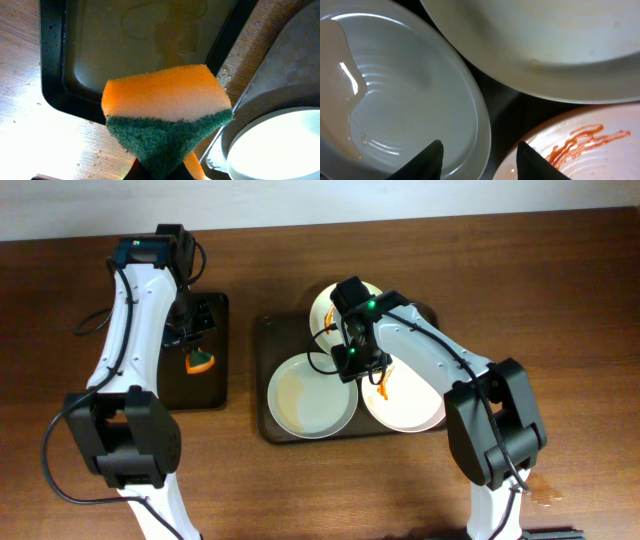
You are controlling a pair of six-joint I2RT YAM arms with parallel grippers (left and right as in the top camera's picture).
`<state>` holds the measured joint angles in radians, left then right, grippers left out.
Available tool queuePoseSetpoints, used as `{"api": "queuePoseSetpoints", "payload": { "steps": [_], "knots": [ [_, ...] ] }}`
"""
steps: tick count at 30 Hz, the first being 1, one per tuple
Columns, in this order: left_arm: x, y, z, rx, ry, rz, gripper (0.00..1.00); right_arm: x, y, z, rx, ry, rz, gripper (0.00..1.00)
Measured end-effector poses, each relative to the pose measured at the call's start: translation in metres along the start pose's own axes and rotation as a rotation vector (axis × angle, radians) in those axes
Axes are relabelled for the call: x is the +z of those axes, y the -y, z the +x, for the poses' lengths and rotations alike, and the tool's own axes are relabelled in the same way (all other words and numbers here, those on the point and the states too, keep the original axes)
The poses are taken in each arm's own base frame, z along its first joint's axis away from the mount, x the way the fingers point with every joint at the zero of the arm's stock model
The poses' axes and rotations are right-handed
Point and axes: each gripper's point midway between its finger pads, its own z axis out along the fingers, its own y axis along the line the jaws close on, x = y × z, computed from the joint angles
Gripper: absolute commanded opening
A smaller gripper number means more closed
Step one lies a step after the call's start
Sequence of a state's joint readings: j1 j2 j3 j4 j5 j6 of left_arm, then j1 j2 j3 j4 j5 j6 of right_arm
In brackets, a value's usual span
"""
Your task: Clean dirty plates on tray and stack at the side
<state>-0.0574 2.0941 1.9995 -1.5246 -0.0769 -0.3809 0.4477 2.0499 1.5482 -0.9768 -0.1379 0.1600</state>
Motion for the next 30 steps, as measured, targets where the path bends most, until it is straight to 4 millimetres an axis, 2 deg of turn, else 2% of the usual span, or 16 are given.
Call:
{"api": "queuePoseSetpoints", "payload": {
  "steps": [5, 8, 9, 12, 13, 16, 18, 19, 21, 22, 23, 25, 27, 28, 30],
  "knots": [
    [0.000, 0.000, -0.001, 0.000, 0.003, 0.001, 0.00, 0.001, 0.000, -0.012, -0.013, 0.046, 0.000, 0.43],
    [0.000, 0.000, -0.001, 0.000, 0.003, 0.001, 0.00, 0.018, 0.002, -0.009, -0.007, 0.012, 0.006, 0.38],
    [0.000, 0.000, -0.001, 0.000, 0.003, 0.001, 0.00, 0.032, 0.005, -0.005, -0.001, -0.023, 0.010, 0.37],
    [0.000, 0.000, -0.001, 0.000, 0.003, 0.001, 0.00, 0.034, 0.005, -0.003, 0.001, -0.033, 0.012, 0.16],
    [0.000, 0.000, -0.001, 0.000, 0.003, 0.001, 0.00, 0.034, 0.004, -0.003, -0.002, -0.033, 0.012, 0.04],
    [0.000, 0.000, -0.001, 0.000, 0.003, 0.001, 0.00, 0.034, -0.010, -0.001, -0.004, -0.031, 0.014, 0.04],
    [0.000, 0.000, -0.001, 0.000, 0.002, 0.000, 0.00, 0.027, -0.009, 0.005, 0.013, -0.058, 0.078, 0.04],
    [0.000, 0.000, -0.001, 0.000, 0.002, 0.001, 0.00, 0.011, -0.004, 0.008, 0.014, -0.074, 0.151, 0.04],
    [0.000, 0.000, 0.000, 0.000, 0.002, 0.001, 0.00, -0.013, 0.001, -0.001, 0.012, -0.031, 0.252, 0.04],
    [0.000, 0.000, 0.000, 0.000, 0.002, 0.001, 0.00, -0.037, -0.001, -0.004, -0.011, 0.018, 0.326, 0.04],
    [0.000, 0.000, 0.000, 0.000, 0.002, 0.001, 0.00, -0.051, -0.004, -0.006, -0.028, 0.055, 0.365, 0.04],
    [0.000, 0.000, 0.000, 0.000, 0.002, 0.000, 0.00, -0.093, -0.006, -0.002, -0.065, 0.132, 0.521, 0.04],
    [0.000, 0.000, 0.000, 0.000, 0.002, 0.001, 0.00, -0.119, -0.004, 0.002, -0.081, 0.164, 0.651, 0.04],
    [0.000, 0.000, -0.001, 0.000, 0.002, 0.001, 0.00, -0.139, -0.004, 0.003, -0.086, 0.198, 0.738, 0.04],
    [0.000, 0.000, -0.001, 0.000, 0.002, 0.001, 0.00, -0.167, -0.012, 0.003, -0.109, 0.271, 0.840, 0.04]
  ]
}}
